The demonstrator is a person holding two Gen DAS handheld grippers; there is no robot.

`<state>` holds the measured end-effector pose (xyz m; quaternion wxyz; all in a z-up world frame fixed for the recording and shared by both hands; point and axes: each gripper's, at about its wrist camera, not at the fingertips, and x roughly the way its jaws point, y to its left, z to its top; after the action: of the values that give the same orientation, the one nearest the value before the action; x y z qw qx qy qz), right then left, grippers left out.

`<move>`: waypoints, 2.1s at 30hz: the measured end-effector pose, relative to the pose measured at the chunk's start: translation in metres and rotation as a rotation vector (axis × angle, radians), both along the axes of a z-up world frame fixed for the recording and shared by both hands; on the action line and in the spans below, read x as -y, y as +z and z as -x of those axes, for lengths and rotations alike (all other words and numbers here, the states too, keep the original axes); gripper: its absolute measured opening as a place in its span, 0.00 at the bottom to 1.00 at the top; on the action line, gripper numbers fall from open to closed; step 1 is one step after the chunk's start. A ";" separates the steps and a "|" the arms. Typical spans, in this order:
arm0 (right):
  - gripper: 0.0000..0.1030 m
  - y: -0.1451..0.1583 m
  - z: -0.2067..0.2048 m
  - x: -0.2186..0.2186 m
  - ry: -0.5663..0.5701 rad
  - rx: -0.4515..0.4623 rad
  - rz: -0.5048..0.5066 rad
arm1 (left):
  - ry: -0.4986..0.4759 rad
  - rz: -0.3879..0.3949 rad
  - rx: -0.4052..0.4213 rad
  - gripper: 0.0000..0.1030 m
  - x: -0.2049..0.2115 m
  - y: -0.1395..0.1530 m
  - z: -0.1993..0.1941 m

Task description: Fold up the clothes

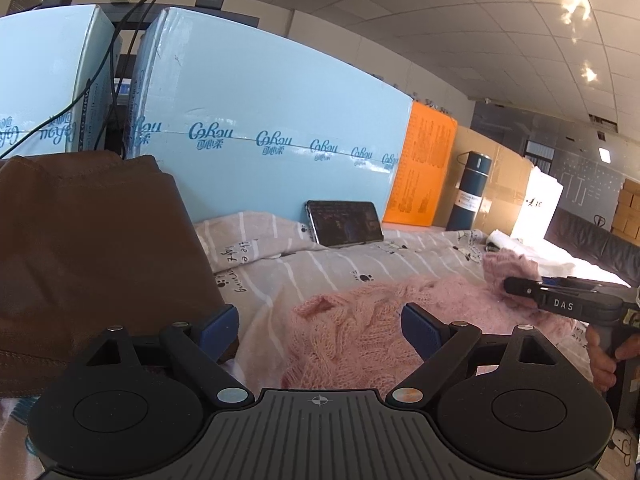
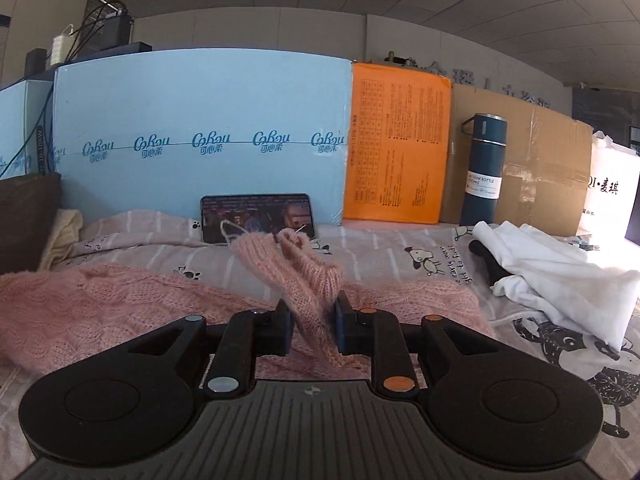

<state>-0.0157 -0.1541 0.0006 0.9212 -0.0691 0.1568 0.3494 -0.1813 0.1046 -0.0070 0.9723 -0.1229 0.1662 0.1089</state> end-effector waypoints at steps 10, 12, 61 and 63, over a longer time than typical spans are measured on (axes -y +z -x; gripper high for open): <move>0.82 -0.006 -0.001 -0.003 0.181 -0.246 -0.101 | -0.004 0.013 -0.025 0.89 -0.001 -0.004 -0.003; 0.83 -0.013 -0.011 -0.004 0.160 -0.304 -0.098 | -0.003 0.024 -0.033 0.89 -0.002 -0.004 -0.004; 0.22 0.025 0.030 0.049 -0.436 0.382 -0.010 | -0.061 0.103 -0.140 0.89 -0.001 -0.018 -0.017; 0.23 0.025 0.046 0.025 -0.368 0.502 0.055 | -0.061 0.106 -0.136 0.89 -0.001 -0.018 -0.017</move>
<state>-0.0616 -0.1791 0.0260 0.9766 -0.1487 -0.0561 0.1446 -0.1647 0.1059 -0.0246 0.9539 -0.1613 0.2408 0.0781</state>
